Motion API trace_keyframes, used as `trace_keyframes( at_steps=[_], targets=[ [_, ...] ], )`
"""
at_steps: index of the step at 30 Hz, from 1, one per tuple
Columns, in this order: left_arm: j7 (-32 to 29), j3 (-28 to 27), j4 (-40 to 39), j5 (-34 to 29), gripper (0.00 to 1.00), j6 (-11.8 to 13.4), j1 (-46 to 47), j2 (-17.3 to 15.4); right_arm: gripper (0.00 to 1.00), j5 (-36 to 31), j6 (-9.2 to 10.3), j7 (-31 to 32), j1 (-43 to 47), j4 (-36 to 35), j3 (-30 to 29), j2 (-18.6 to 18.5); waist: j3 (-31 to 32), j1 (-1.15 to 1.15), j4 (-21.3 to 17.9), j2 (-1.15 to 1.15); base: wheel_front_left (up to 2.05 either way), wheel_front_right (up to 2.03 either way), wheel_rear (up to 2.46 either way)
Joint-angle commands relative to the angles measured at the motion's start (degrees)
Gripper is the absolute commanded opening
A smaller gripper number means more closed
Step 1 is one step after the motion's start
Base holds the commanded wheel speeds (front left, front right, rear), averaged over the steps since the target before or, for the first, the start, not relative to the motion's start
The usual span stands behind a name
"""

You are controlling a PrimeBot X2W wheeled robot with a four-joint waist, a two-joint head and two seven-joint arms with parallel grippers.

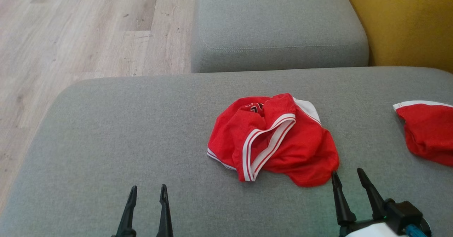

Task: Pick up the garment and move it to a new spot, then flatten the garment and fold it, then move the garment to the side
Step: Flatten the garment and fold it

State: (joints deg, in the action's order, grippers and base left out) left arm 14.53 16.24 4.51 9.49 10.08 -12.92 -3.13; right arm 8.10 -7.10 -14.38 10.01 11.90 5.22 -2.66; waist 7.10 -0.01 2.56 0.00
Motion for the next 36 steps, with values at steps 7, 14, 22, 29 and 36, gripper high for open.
trace_keyframes(
  at_steps=[7,14,22,29,36],
  targets=[
    [0.47,-1.64,-1.41,-0.56,1.0,0.16,3.03,0.24,1.0,0.73,-0.39,-0.62,-1.92,-1.66,1.23,-0.22,-0.01,0.01,-0.5,0.0,0.0,0.0,0.0],
    [0.47,-1.23,-1.11,-0.59,1.0,-0.07,2.99,0.25,1.0,0.76,-0.39,-0.62,-1.85,-1.65,1.82,-0.22,-0.03,0.01,-0.79,0.0,0.0,0.0,0.0],
    [0.47,1.81,2.97,-0.7,1.0,-2.67,5.08,0.25,1.0,0.49,-0.39,-0.62,-2.91,-2.22,3.37,-0.22,-2.25,0.01,-2.88,0.0,0.0,0.0,0.0],
    [0.47,11.77,16.67,-1.33,1.0,-9.33,14.35,0.25,1.0,0.07,-0.39,-0.62,-4.32,-3.09,4.85,-0.22,-6.39,0.01,-5.89,0.0,0.0,0.0,0.0],
    [0.47,21.69,30.77,-0.07,1.0,-8.86,28.14,0.25,1.0,0.45,-0.39,-0.62,-6.92,-2.64,7.33,-1.04,-11.08,0.01,-10.87,0.0,0.0,0.0,0.0]
  ],
)
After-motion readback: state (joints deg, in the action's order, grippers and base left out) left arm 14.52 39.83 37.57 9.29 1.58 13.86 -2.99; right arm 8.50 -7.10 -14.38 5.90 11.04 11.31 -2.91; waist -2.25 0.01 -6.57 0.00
